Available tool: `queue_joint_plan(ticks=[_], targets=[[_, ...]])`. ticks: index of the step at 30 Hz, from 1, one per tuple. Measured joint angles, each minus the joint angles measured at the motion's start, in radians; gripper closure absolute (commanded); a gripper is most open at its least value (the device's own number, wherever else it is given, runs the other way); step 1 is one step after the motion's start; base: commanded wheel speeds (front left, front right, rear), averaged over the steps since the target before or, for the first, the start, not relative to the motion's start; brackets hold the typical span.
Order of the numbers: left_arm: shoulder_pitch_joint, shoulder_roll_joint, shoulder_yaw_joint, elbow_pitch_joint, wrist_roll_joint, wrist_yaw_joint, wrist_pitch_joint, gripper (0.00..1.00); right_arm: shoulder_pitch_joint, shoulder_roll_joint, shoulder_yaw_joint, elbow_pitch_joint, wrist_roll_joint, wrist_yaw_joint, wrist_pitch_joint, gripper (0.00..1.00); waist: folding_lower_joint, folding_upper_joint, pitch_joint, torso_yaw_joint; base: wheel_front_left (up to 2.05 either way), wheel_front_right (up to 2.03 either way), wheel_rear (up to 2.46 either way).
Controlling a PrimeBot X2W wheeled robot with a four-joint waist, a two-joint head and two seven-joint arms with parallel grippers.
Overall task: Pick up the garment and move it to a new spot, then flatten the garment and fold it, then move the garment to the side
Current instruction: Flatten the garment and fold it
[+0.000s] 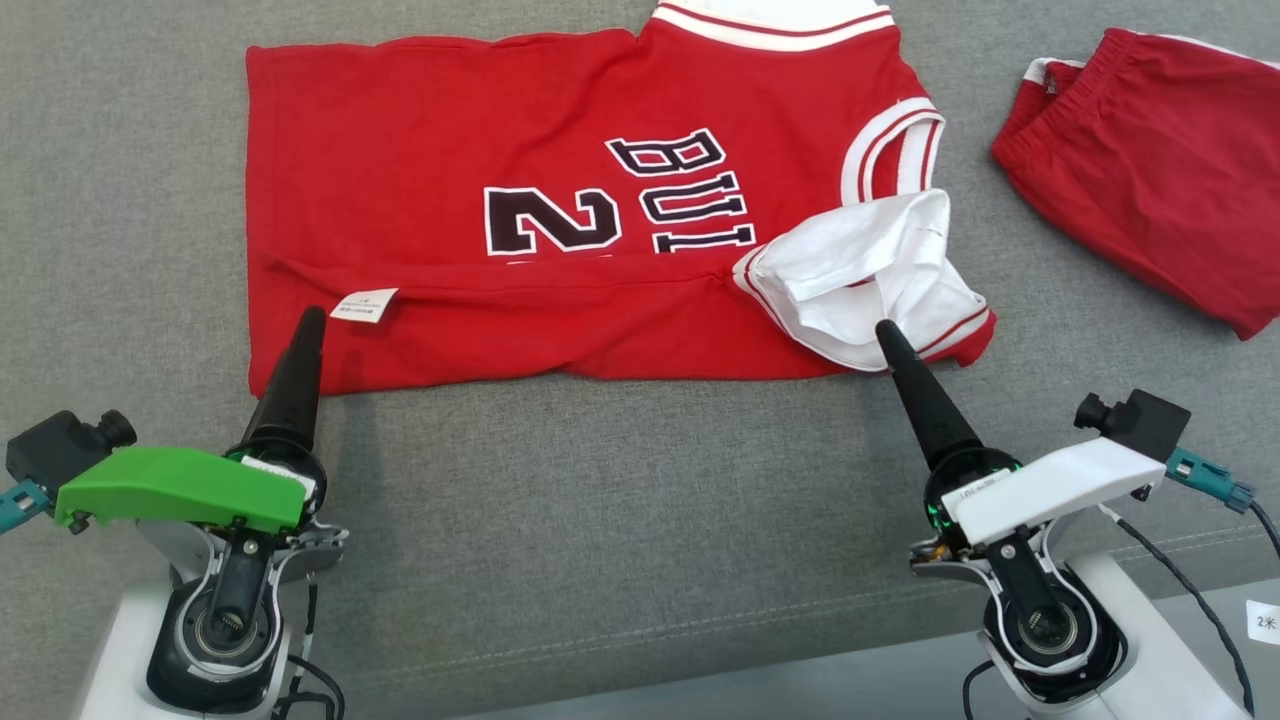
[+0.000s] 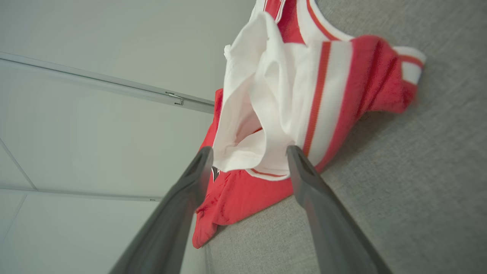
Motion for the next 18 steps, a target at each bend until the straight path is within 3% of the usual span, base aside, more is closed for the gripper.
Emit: queue_joint_plan(ticks=[18], targets=[[0.043, 0.001, 0.01, -0.044, 0.0, 0.005, -0.001, 0.0, -0.011, 0.035, 0.01, 0.014, -0.006, -0.002, 0.008, 0.0, 0.0, 0.0, 0.005, 0.02, 0.0, 0.0, 0.0]])
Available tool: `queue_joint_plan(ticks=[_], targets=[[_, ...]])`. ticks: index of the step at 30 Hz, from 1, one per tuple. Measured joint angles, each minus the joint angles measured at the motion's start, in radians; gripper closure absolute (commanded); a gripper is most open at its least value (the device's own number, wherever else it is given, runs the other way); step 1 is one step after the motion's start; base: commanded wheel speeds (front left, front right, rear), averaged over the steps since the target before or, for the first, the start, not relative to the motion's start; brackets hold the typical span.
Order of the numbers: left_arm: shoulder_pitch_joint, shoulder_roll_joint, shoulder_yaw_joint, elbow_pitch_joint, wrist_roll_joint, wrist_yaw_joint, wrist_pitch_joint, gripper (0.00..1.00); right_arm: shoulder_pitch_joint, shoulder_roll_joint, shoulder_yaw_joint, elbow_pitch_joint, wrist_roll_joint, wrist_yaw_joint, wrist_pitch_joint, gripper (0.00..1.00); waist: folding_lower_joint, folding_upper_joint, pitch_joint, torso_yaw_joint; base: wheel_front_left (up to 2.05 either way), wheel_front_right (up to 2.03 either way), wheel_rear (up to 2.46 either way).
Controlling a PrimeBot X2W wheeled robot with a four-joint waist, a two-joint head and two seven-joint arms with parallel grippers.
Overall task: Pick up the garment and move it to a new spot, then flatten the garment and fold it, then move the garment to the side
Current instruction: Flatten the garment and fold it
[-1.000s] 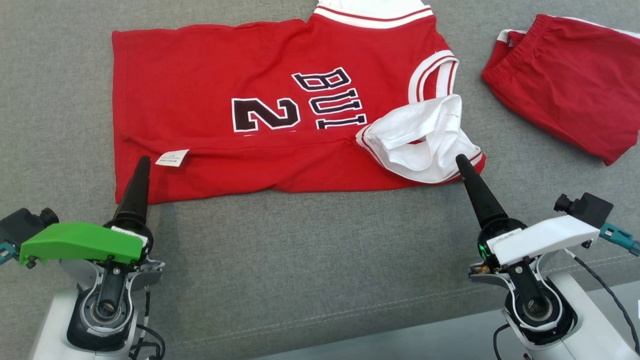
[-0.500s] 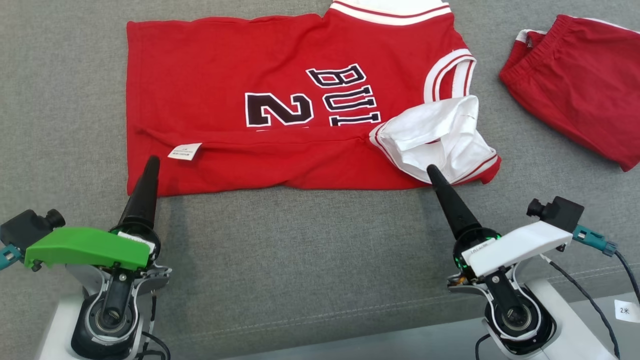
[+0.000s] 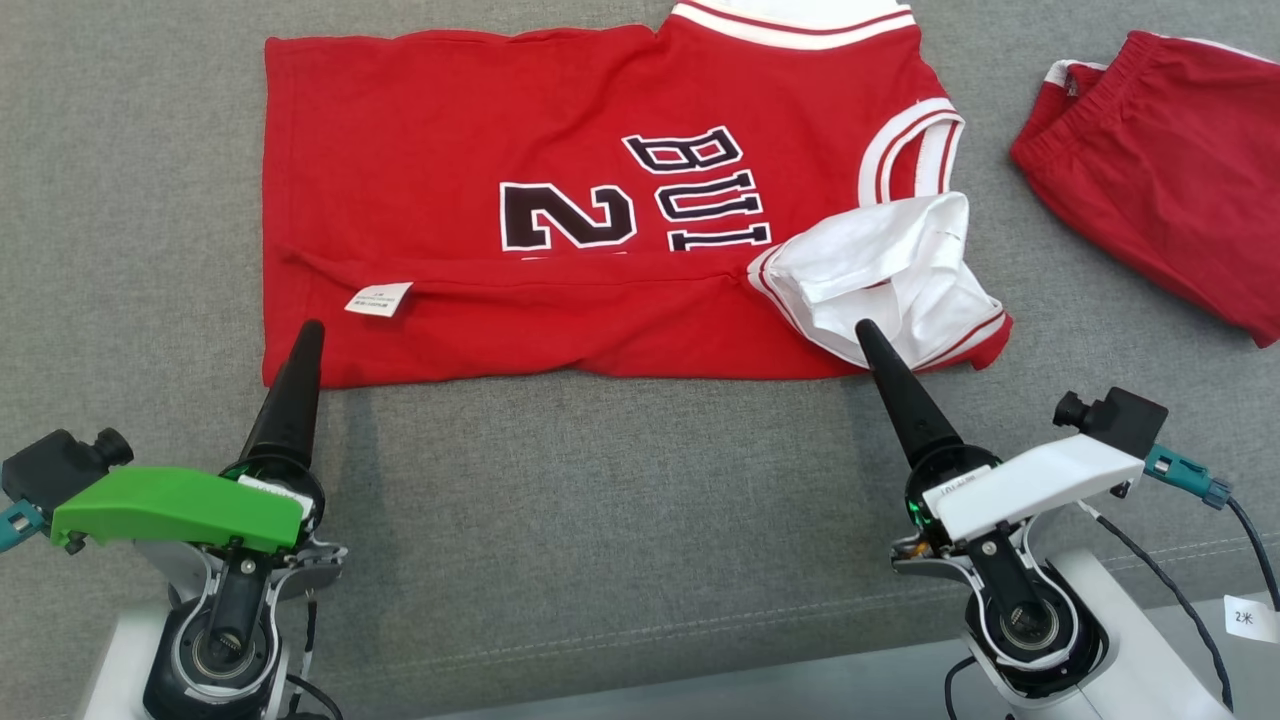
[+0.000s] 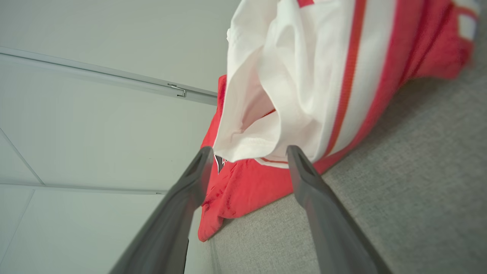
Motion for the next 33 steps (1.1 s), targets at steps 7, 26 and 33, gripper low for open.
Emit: queue_joint_plan(ticks=[7, 26, 33], targets=[[0.005, 0.0, 0.0, -0.016, 0.0, 0.001, 0.0, 0.0, -0.02, 0.008, -0.022, 0.024, 0.003, -0.001, -0.006, 0.06, 0.0, 0.0, 0.004, 0.002, 0.0, 0.0, 0.0], [0.015, -0.005, 0.003, -0.032, 0.001, 0.008, 0.001, 0.0, -0.156, 0.006, -0.076, 0.071, 0.012, -0.017, -0.005, 1.0, 0.0, 0.0, 0.002, 0.016, 0.0, 0.0, 0.0], [0.015, -0.007, -0.011, -0.033, 0.004, 0.009, 0.011, 0.0, -0.246, 0.005, -0.119, 0.125, 0.036, -0.036, 0.003, 1.0, 0.0, 0.0, 0.002, 0.025, 0.0, 0.0, 0.0]])
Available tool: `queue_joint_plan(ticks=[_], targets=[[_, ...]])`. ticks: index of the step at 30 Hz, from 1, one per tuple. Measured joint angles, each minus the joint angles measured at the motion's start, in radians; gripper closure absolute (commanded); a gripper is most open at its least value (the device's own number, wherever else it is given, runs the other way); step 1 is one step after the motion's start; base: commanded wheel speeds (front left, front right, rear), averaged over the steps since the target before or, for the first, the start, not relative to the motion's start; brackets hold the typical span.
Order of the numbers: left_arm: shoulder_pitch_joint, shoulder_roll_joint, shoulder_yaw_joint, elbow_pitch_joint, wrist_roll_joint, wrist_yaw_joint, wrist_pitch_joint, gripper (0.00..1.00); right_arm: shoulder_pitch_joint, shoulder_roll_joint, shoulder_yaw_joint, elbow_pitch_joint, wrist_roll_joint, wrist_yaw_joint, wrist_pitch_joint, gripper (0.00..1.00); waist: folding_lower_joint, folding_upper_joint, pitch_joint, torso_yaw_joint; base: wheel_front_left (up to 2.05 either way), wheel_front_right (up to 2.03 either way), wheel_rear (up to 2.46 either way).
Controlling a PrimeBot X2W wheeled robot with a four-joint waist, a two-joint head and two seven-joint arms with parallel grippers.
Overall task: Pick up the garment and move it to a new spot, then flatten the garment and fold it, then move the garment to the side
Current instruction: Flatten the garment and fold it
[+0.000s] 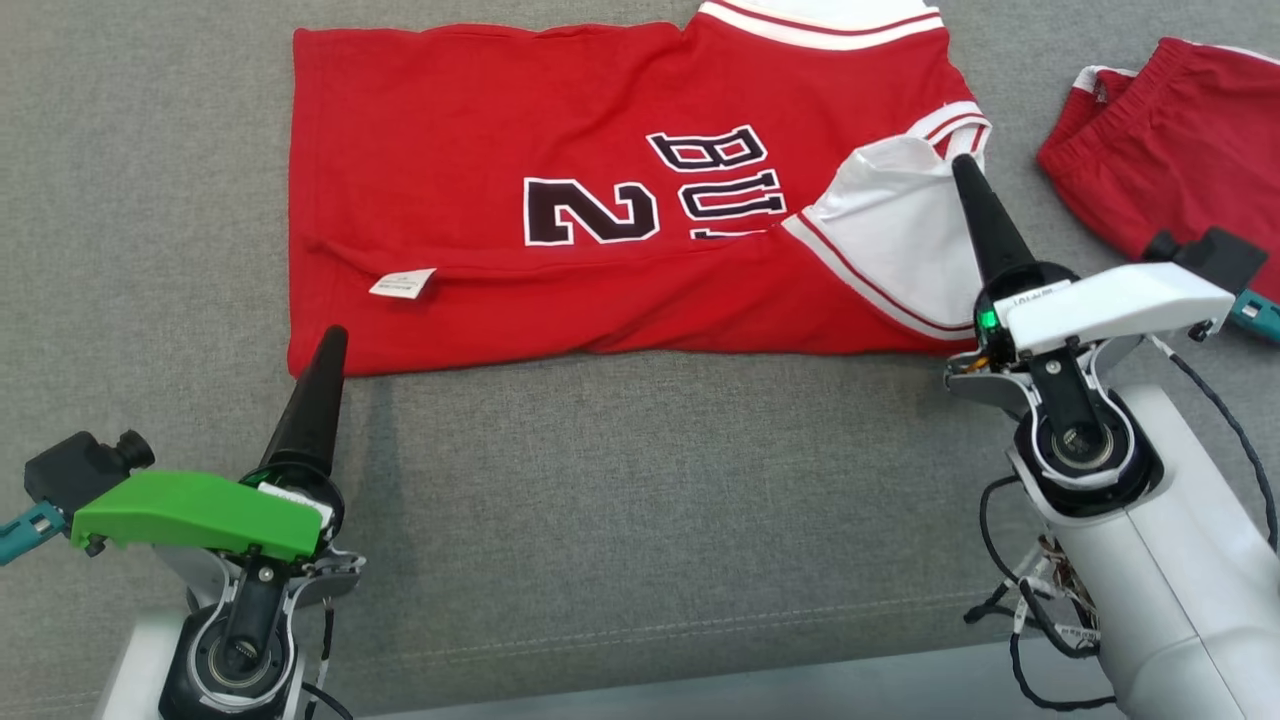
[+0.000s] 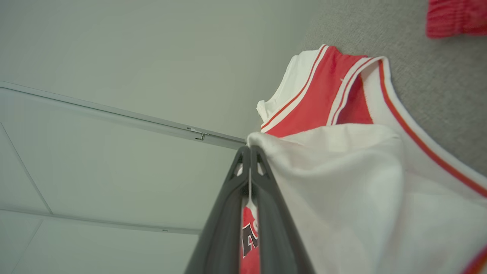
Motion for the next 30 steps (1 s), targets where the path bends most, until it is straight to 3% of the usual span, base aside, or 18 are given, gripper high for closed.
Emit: queue_joint_plan(ticks=[7, 9, 10, 11, 17, 22, 30], targets=[[0.0, -0.005, -0.008, 0.002, 0.0, 0.001, 0.008, 0.0, -0.079, -0.016, 0.002, 0.123, -0.03, -0.036, 0.019, 1.0, 0.0, 0.0, -0.004, 0.019, 0.0, 0.0, 0.0], [0.0, -0.005, -0.006, 0.004, 0.0, 0.001, 0.008, 0.0, -0.087, -0.017, 0.011, 0.155, -0.046, -0.041, 0.019, 0.56, 0.0, 0.0, -0.008, 0.022, 0.0, 0.0, 0.0], [0.0, -0.005, -0.005, 0.007, 0.0, 0.001, 0.008, 0.0, -0.09, -0.017, 0.019, 0.166, -0.051, -0.041, 0.02, 0.16, 0.0, 0.0, -0.01, 0.022, 0.0, 0.0, 0.0], [0.0, -0.005, -0.004, 0.007, 0.0, 0.001, 0.008, 0.0, -0.092, -0.016, 0.026, 0.173, -0.055, -0.041, 0.021, 0.0, 0.0, 0.0, -0.013, 0.022, 0.0, 0.0, 0.0], [0.009, -0.004, 0.015, 0.001, 0.001, 0.001, 0.006, 0.0, -0.099, -0.025, 0.056, 0.159, -0.121, -0.041, 0.01, 0.0, 0.0, 0.0, -0.017, 0.013, 0.0, 0.0, 0.0], [0.033, -0.004, 0.026, -0.007, 0.001, 0.001, -0.002, 0.0, -0.088, -0.033, 0.051, 0.077, -0.142, -0.036, -0.032, 0.0, 0.0, 0.0, -0.018, -0.01, 0.0, 0.0, 0.0], [0.051, -0.005, 0.031, -0.016, 0.0, 0.001, -0.002, 0.0, 0.084, -0.031, 0.037, -0.016, -0.131, -0.03, -0.069, 0.0, 0.0, 0.0, -0.012, -0.049, 0.0, 0.0, 0.0]])
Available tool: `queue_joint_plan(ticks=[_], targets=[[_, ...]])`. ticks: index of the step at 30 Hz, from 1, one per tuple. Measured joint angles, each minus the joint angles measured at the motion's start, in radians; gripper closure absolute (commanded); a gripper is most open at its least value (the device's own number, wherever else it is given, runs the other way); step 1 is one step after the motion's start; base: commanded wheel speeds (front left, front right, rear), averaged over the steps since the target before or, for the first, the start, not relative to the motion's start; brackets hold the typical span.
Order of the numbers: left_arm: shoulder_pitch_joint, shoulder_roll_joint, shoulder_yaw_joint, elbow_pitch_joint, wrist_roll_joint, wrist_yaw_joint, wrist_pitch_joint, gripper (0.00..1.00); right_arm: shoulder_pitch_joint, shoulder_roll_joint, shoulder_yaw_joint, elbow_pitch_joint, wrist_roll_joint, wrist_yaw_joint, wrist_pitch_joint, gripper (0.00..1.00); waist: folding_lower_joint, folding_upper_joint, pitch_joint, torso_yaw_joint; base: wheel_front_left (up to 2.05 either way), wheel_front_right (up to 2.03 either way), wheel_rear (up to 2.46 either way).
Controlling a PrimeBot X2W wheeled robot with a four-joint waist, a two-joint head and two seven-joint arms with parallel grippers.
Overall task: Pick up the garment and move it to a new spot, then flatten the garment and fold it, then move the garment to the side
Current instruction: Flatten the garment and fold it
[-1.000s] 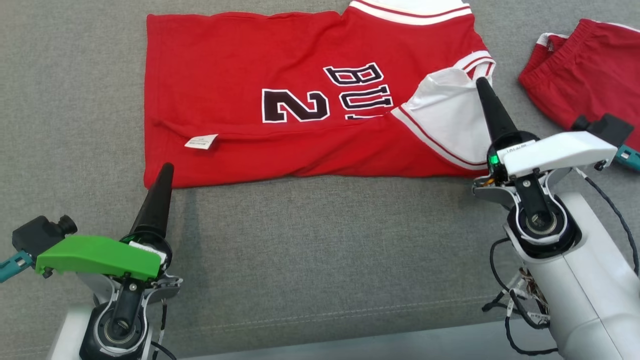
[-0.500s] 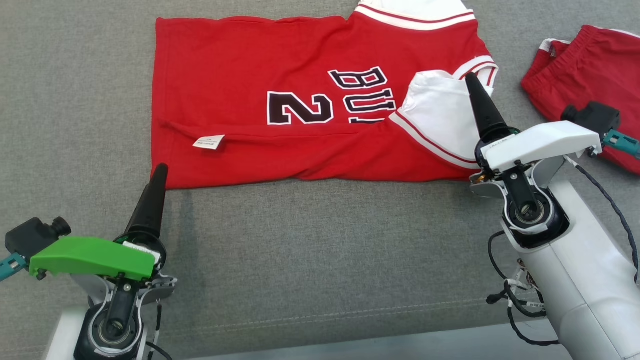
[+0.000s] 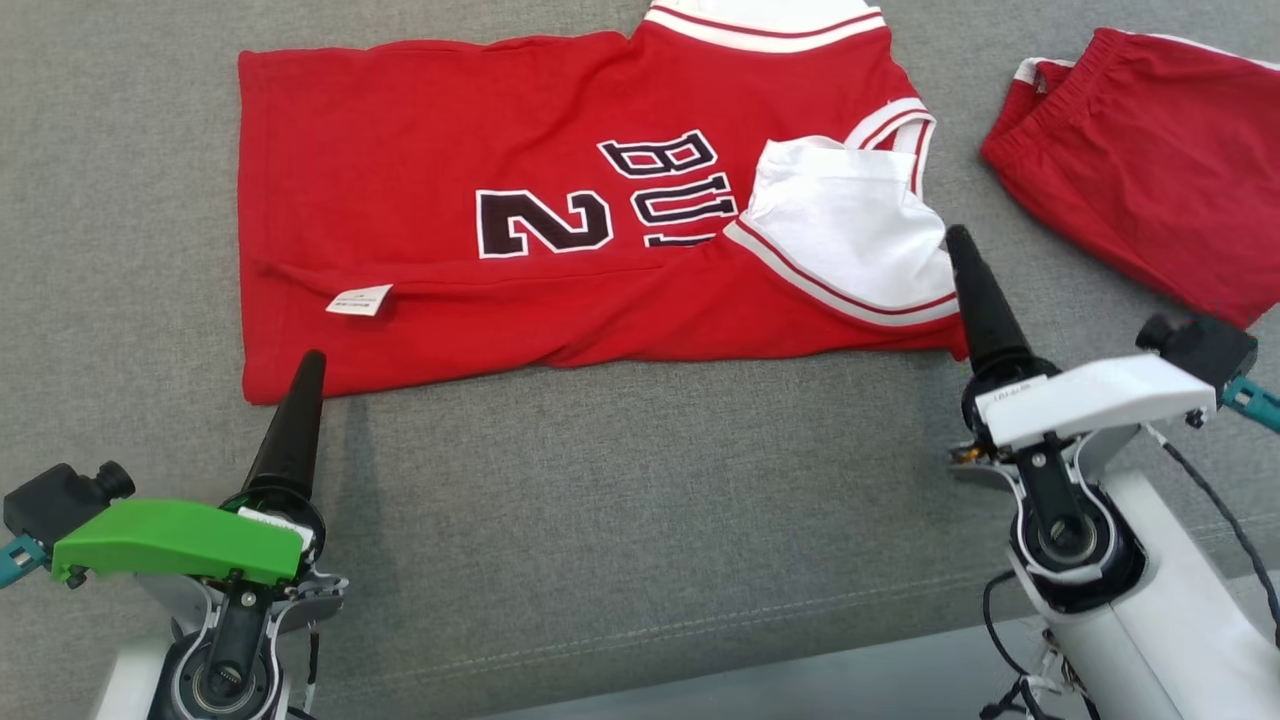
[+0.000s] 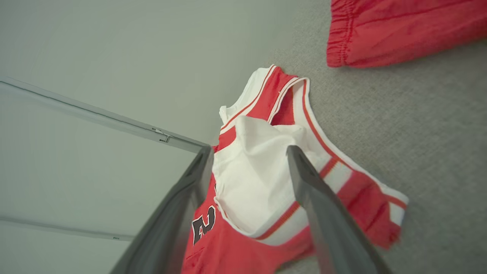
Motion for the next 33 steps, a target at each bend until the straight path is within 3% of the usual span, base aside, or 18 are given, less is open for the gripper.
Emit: queue_joint_plan(ticks=[13, 33], targets=[[0.014, -0.009, 0.001, 0.007, -0.008, 0.0, 0.003, 0.0, 0.209, 0.031, -0.005, -0.086, 0.079, 0.026, -0.011, 0.0, 0.0, 0.0, 0.026, -0.024, 0.0, 0.0, 0.0], [-0.088, -0.035, 0.01, 0.13, -0.007, 0.0, 0.011, 0.0, 0.133, 0.074, -0.044, -0.03, 0.148, 0.042, -0.009, 0.0, 0.0, 0.0, 0.065, -0.003, 0.0, 0.0, 0.0]])
